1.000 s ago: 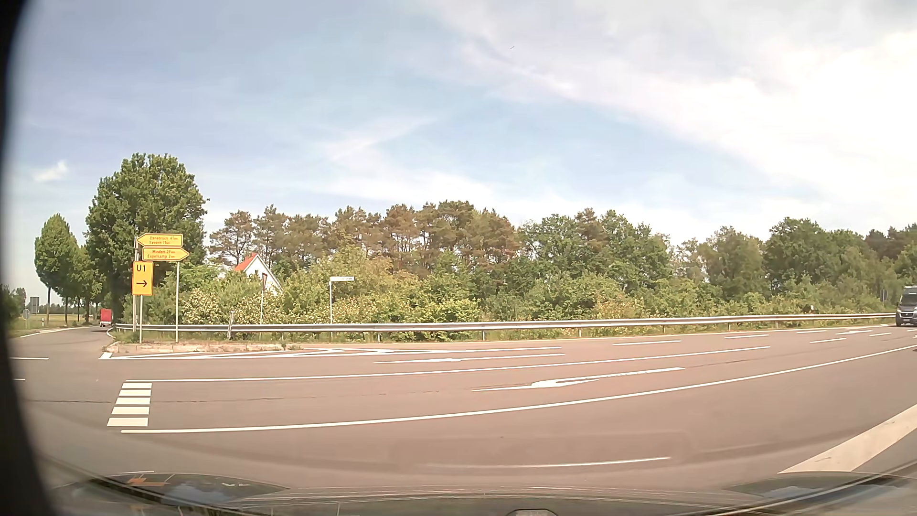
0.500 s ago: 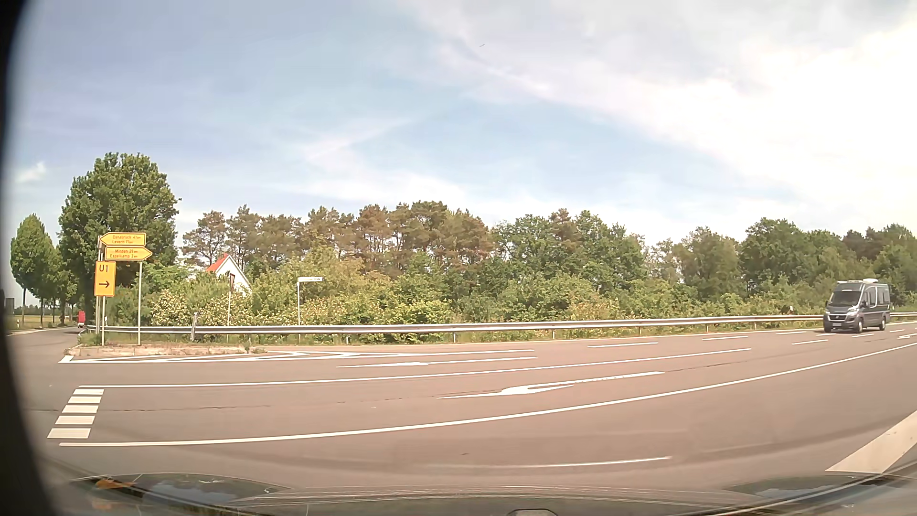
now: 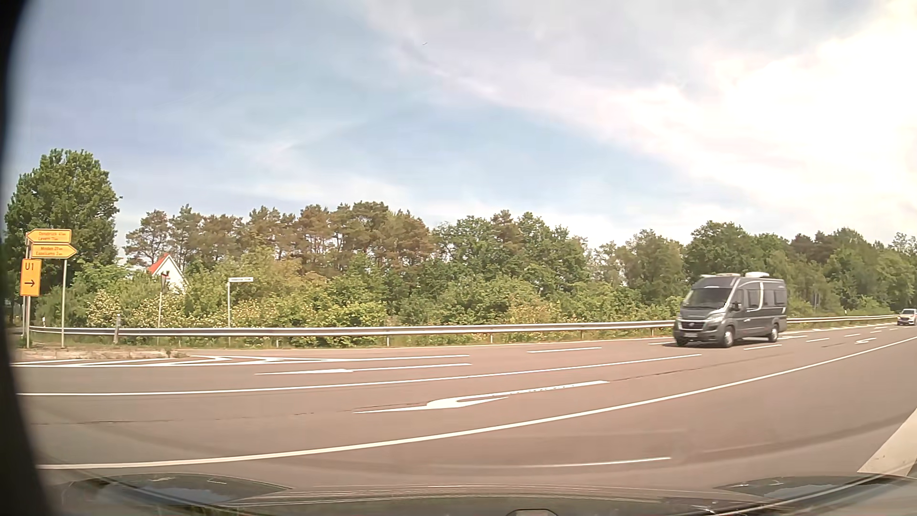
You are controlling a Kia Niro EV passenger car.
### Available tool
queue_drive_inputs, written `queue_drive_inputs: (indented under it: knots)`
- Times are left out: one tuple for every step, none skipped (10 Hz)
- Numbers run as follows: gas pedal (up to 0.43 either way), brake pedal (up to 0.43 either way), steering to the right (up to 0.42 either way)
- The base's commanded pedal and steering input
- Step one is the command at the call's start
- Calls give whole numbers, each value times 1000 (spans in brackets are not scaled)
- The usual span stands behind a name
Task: Follow the waypoints while adhering to traffic rules and regulations
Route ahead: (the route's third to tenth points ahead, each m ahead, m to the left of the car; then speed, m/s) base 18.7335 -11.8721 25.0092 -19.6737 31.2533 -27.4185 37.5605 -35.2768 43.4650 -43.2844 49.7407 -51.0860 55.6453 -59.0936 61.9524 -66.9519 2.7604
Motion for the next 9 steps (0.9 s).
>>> queue_drive_inputs:
  knots:
    - [500,0,488]
    - [500,0,488]
    - [500,0,487]
    - [500,0,486]
    - [500,0,482]
    - [500,0,478]
    - [500,0,470]
    - [500,0,458]
    - [500,0,446]
